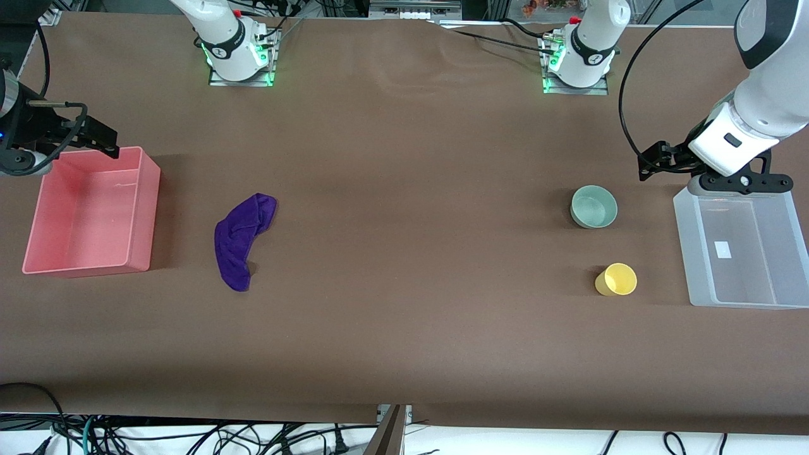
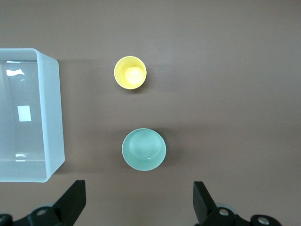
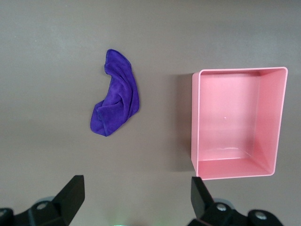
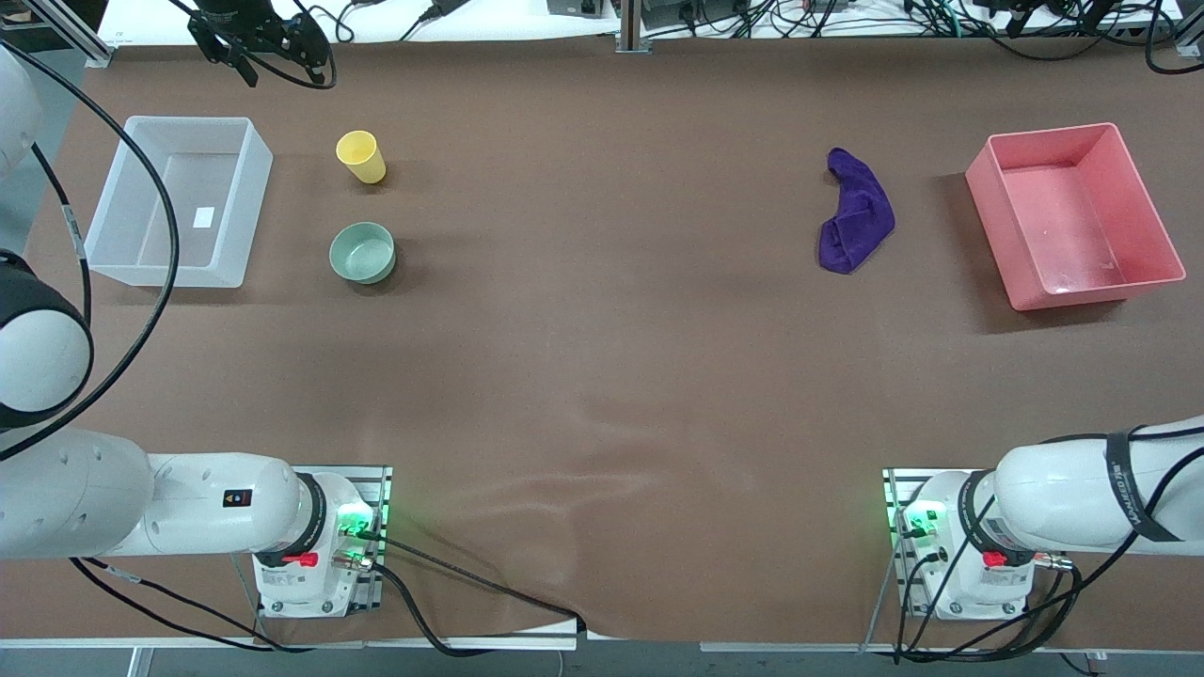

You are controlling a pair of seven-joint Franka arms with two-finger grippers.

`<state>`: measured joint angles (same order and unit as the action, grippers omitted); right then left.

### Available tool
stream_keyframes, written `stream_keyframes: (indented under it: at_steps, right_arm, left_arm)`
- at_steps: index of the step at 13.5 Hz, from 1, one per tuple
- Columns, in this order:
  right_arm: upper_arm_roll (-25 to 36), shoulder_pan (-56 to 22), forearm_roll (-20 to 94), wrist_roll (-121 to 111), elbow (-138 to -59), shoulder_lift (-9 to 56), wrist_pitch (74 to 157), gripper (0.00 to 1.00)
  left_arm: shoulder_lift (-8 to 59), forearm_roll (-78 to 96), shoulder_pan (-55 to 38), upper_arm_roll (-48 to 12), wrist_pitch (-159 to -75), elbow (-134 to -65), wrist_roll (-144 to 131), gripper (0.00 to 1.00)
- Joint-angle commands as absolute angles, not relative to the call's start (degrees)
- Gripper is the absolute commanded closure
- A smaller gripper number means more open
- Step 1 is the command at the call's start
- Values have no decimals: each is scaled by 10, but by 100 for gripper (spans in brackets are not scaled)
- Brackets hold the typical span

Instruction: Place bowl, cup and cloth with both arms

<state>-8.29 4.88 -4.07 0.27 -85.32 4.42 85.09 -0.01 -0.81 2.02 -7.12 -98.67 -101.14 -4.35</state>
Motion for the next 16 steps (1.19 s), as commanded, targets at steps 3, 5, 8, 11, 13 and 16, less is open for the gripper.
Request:
stream_keyframes:
  at_steps: [3,5,8,11,13,16]
  right_arm:
    - [-83,49,-32,7,-848,44,858,0]
    - [-83,49,-32,7,-848,44,858,0]
    - [-83,49,-32,6,-848,44,858,0]
    - [-83,49,-31,7,-848,44,858,0]
    - [-83,49,-31,7,-848,44,858,0]
    - [-83,49,-31,7,-848,44,858,0]
  left_arm:
    - [0,7,23,-70,-972,-1004,-41,0]
    - [1,7,23,-70,-972,-1004,-40,0]
    - [2,8,23,-69,-969,-1005,-40,0]
    - [5,7,23,-69,-965,-1005,-41,0]
    - [10,7,23,-69,-965,-1005,-41,0]
    - [15,7,24,-69,-947,-1006,-40,0]
